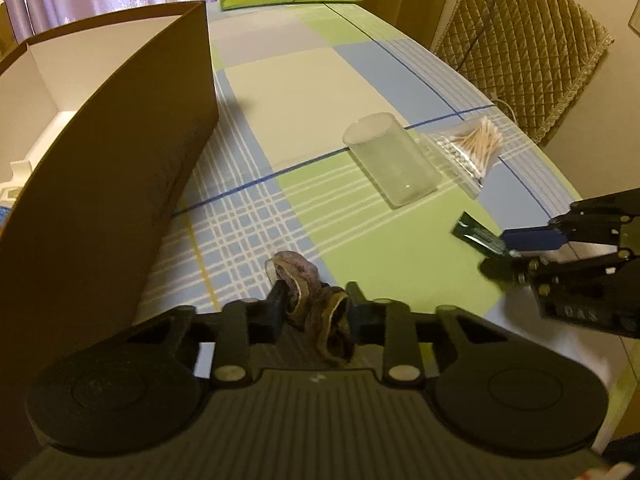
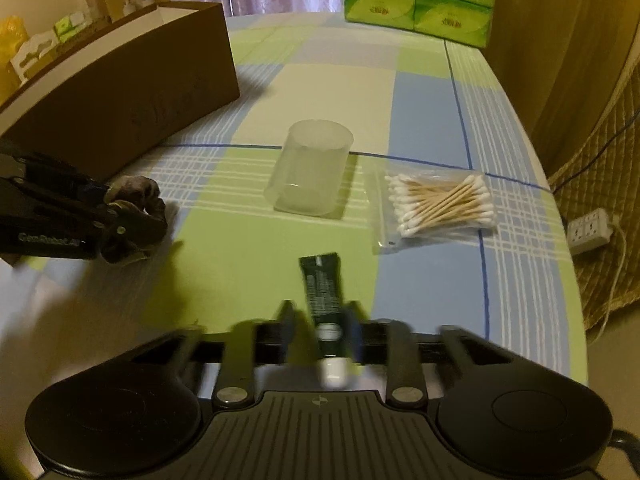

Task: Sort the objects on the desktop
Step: 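Lift the scrunchie and green tube and carry both toward the box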

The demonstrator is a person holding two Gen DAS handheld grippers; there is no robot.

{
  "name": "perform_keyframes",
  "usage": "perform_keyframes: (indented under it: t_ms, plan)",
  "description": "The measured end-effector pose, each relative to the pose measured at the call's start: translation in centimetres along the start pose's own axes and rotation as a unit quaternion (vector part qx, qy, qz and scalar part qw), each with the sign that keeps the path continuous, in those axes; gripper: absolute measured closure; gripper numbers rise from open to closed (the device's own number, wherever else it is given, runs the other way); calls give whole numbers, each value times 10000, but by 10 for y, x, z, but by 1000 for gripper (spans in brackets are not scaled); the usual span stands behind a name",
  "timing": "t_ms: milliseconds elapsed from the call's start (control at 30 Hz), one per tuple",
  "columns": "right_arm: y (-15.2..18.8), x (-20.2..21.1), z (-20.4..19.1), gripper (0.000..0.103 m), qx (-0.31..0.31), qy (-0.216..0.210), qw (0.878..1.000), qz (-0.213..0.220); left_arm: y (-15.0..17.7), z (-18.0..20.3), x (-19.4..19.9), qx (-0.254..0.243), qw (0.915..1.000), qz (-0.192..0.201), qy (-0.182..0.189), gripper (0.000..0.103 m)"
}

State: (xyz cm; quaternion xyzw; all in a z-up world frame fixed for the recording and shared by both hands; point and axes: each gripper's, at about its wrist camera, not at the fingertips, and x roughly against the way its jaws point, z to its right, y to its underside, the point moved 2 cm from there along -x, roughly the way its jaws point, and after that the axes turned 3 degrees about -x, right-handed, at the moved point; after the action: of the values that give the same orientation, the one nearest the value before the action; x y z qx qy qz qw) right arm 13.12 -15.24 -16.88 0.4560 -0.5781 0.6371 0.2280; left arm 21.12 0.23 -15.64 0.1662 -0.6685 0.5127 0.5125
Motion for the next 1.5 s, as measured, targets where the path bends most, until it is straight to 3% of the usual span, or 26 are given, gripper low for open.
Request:
perform_keyframes:
  t_ms: [467, 933, 1200, 1500]
  plan:
    - [3, 15, -21, 90, 116, -130, 9993, -322, 24, 3, 31, 177, 9998, 24, 126, 81]
    - [-22, 64, -71, 90, 607, -633, 9959, 209, 33, -6, 100, 402, 9970, 656, 59, 81]
    - [-40, 80, -105, 90, 819, -992, 9909, 387, 41, -27, 145, 544, 9941, 925, -150, 81]
    - [-68, 93, -153, 90, 1076, -1586, 9797, 583, 44, -73, 196, 586, 9882, 1234, -686, 81]
